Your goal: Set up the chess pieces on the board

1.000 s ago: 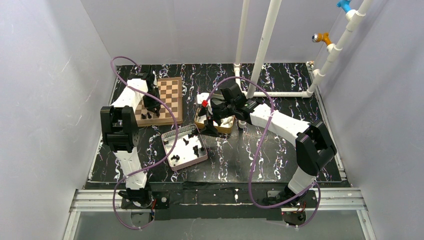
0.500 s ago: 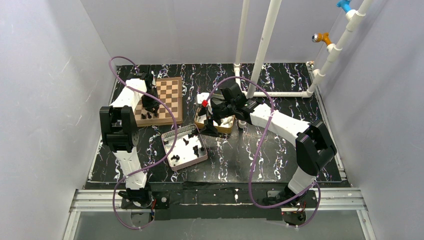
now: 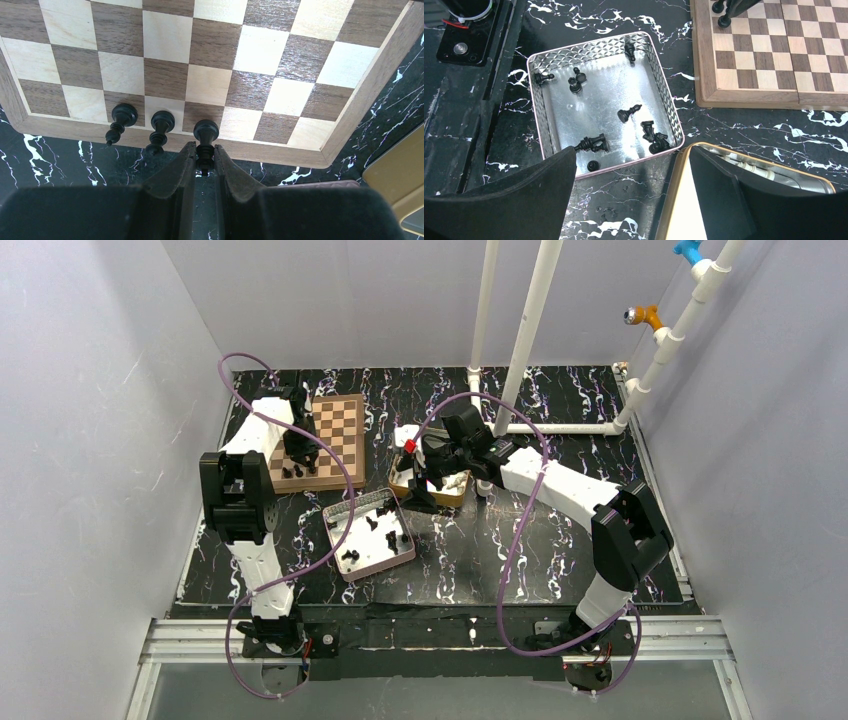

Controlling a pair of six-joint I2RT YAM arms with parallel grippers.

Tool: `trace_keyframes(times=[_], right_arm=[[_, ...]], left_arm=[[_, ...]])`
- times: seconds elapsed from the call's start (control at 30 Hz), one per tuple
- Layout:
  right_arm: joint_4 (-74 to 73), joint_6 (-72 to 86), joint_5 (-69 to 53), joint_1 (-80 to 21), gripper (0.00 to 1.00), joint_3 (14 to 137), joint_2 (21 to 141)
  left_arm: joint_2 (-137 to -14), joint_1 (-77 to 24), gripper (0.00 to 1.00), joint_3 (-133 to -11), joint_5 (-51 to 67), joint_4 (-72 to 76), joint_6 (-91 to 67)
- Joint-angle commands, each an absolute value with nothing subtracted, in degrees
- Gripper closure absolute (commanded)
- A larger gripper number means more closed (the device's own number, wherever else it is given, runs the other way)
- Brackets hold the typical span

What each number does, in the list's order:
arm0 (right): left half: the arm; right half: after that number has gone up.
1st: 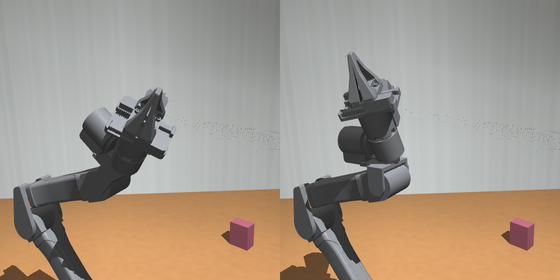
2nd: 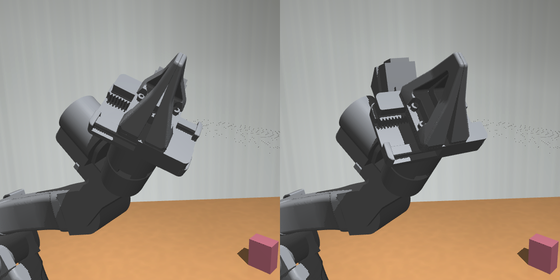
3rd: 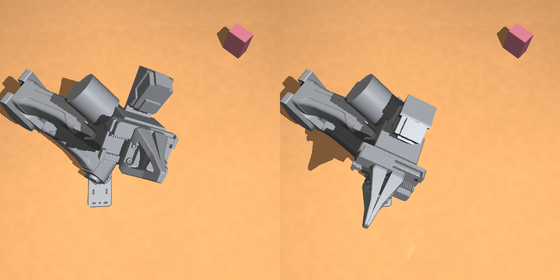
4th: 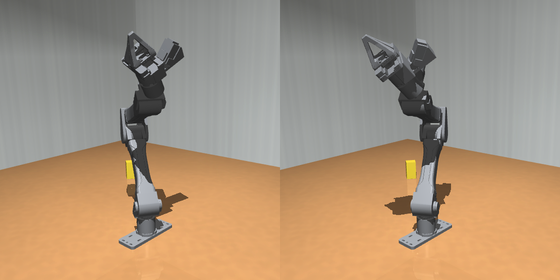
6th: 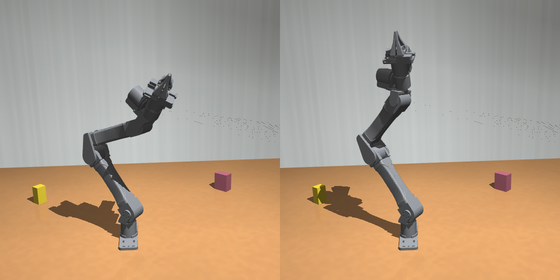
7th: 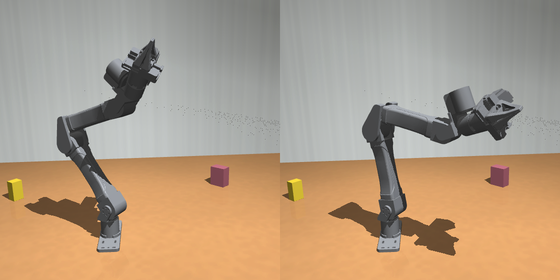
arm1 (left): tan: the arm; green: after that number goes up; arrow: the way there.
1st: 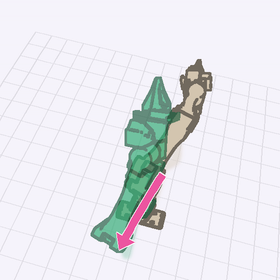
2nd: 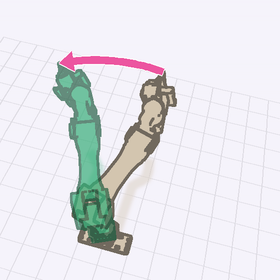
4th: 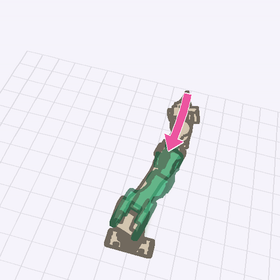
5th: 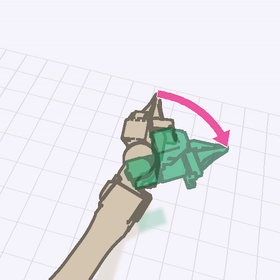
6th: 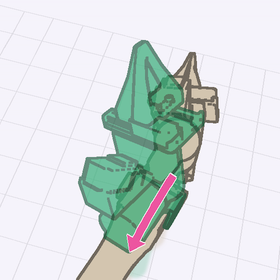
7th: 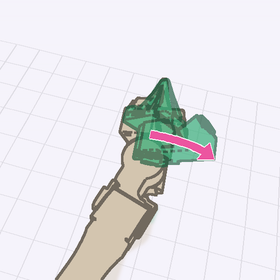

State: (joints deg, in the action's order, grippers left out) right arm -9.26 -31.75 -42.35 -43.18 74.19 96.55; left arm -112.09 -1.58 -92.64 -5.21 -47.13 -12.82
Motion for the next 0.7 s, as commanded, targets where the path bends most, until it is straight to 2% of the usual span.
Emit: trace_keyframes(times=[0.0, 0.67], right_arm=[[-7.98, -32.24, -42.71, -43.01, 0.09, 74.27, 94.22], [-8.00, -32.21, -42.70, -42.80, 0.09, 74.44, 94.52]], left_arm=[[-111.84, -1.04, 0.96, -93.16, -6.38, -47.75, -12.39], [-113.55, -0.62, 0.93, -92.30, -5.19, -47.45, -12.46]])
